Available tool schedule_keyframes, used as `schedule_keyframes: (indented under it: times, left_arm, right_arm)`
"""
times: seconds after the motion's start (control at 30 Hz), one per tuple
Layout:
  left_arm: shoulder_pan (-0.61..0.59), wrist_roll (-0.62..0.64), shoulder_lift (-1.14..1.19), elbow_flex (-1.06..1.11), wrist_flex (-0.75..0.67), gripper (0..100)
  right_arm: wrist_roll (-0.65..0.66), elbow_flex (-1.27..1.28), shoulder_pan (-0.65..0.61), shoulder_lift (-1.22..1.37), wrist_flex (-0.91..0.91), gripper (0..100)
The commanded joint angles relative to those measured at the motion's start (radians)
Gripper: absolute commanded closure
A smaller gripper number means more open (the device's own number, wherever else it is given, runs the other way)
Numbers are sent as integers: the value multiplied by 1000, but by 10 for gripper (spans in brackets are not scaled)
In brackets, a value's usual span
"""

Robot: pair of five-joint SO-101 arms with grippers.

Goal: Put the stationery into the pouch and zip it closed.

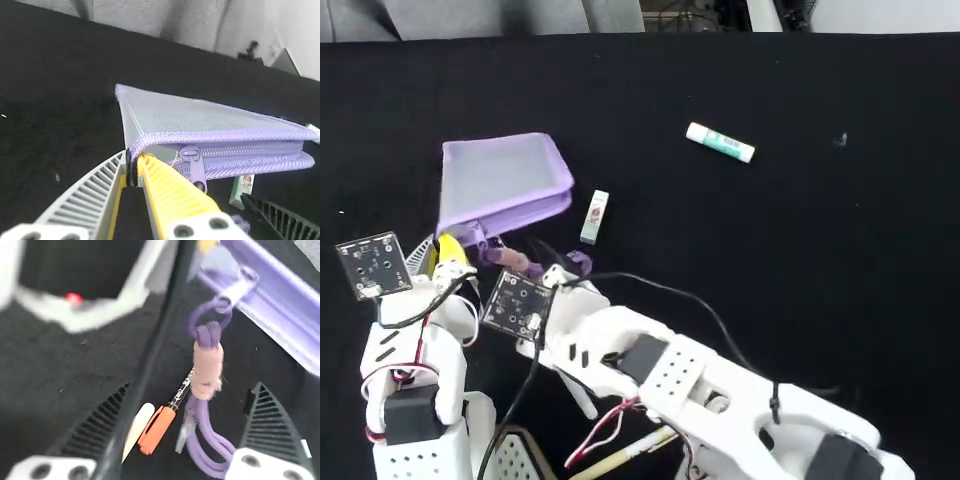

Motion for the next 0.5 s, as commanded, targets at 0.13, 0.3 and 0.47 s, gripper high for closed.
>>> schedule_keyframes:
  times: [0.13,0.3,0.47]
  left_arm:
    - [-7,3,-8,-5,-29,971]
    - [-5,2,-9,5,-28,971]
    - [-5,0,-9,-7,-26,971]
  right_arm:
    - [32,-7,14,15,-167,752]
    - [40,-12,14,16,-172,802]
    - [32,-7,37,16,-172,773]
